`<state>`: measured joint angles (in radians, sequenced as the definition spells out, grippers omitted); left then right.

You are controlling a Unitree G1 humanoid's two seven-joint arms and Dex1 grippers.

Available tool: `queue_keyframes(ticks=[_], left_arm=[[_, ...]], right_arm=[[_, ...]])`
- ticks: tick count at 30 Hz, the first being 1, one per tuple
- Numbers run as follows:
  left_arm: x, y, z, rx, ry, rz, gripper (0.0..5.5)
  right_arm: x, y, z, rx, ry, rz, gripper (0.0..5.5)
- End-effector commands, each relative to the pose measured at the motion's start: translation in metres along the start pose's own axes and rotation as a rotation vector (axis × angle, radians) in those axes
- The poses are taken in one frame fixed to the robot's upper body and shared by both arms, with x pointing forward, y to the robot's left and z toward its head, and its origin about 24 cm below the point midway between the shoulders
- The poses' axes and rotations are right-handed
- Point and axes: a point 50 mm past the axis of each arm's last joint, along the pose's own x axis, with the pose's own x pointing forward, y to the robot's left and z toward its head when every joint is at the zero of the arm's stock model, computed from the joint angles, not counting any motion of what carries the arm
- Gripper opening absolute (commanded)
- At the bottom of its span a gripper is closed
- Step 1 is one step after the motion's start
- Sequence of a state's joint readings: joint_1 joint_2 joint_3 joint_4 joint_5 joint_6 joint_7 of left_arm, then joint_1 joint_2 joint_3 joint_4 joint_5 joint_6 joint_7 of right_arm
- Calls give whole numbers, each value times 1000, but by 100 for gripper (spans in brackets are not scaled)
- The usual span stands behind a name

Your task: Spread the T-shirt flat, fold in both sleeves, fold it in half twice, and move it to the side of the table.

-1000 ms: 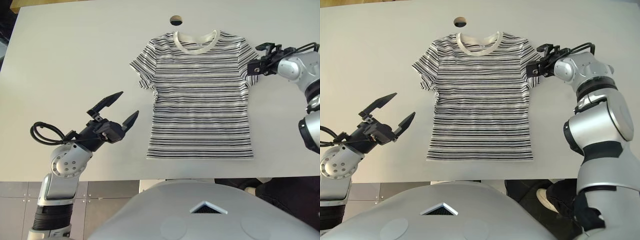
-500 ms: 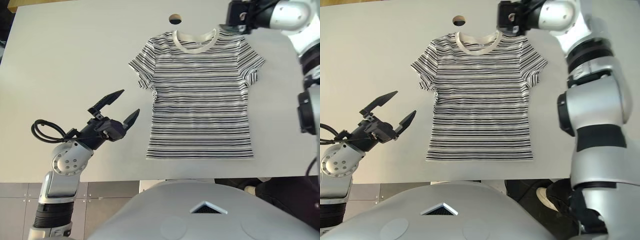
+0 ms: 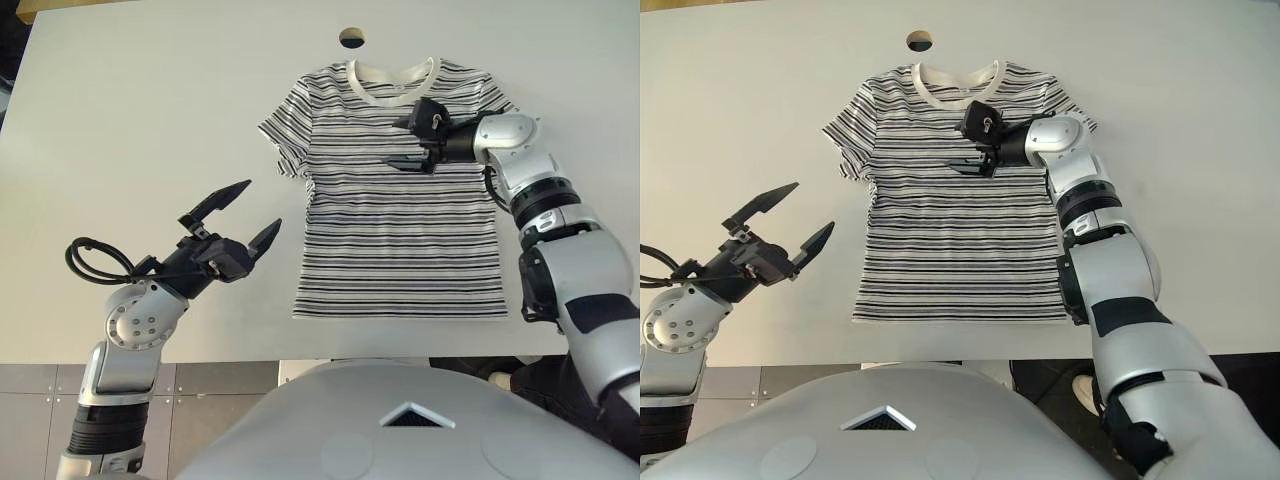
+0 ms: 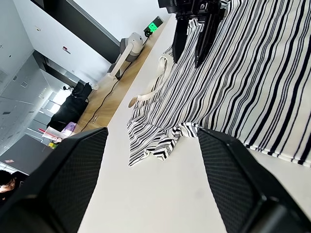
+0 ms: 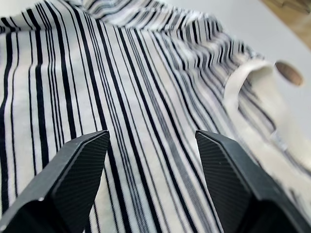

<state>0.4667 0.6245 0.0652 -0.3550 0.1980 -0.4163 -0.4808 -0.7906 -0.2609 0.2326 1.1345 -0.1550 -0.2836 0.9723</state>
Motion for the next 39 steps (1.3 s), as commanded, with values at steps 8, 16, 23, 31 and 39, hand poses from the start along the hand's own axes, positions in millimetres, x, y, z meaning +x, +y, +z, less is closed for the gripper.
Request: queue_keyframes(ticks=[8, 16, 23, 31, 39], left_arm=[[-3, -1, 1, 8, 13, -8, 343], [-2, -3, 2, 10, 14, -13, 343], [0, -3, 1, 14, 3, -20, 343], [1, -2, 2, 20, -4, -25, 343], [2, 3, -5, 18, 4, -5, 343]], right_arm=[[13, 57, -54, 299, 111, 163, 329], [21, 87, -55, 325, 76, 244, 329], [20, 53, -50, 313, 100, 40, 329], [15, 32, -51, 320, 154, -102, 329], [19, 19, -20, 396, -8, -13, 329]])
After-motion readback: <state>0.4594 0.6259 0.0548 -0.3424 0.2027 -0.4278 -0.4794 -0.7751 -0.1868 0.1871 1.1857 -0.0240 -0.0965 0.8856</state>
